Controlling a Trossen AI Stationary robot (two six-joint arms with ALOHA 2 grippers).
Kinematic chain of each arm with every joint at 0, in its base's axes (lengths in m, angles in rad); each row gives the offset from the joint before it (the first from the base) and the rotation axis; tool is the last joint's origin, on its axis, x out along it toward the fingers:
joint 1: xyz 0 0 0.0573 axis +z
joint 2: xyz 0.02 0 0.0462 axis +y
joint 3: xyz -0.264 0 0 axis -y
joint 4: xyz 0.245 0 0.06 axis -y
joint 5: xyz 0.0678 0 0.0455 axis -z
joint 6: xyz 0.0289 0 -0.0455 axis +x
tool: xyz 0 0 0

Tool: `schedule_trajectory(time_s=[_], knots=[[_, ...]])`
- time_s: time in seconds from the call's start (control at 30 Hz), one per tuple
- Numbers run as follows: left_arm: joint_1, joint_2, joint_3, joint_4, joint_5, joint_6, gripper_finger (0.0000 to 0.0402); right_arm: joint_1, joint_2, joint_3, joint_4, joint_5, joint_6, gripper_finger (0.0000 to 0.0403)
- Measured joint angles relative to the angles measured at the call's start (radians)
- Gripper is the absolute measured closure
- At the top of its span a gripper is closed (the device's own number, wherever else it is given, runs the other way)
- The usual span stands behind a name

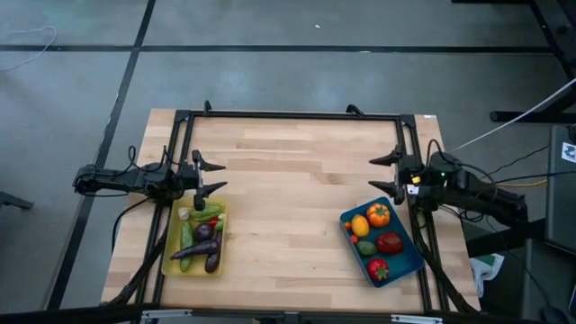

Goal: Sort produce into baskets
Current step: Return to Home Position

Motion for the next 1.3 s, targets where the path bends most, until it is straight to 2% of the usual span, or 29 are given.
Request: schedule_trajectory(time_s=[0.13,0.4,0.7,0.9,1.3], knots=[[0.0,0.0,0.0,0.0,0.0,0.0,0.0167,0.0,-0.083,-0.042,0.0,0.034,0.0,0.0059],[0.0,0.0,0.0,0.0,0.0,0.0,0.0167,0.0,-0.081,-0.116,0.06,0.034,0.008,0.0059],[0.0,0.0,0.0,0.0,0.0,0.0,0.0167,0.0,-0.082,-0.256,0.325,0.043,0.003,0.0059],[0.0,0.0,0.0,0.0,0.0,0.0,0.0167,0.0,-0.081,-0.265,0.328,0.114,-0.036,0.0059],[0.0,0.0,0.0,0.0,0.0,0.0,0.0167,0.0,-0.079,-0.267,0.305,0.128,-0.028,0.0059]])
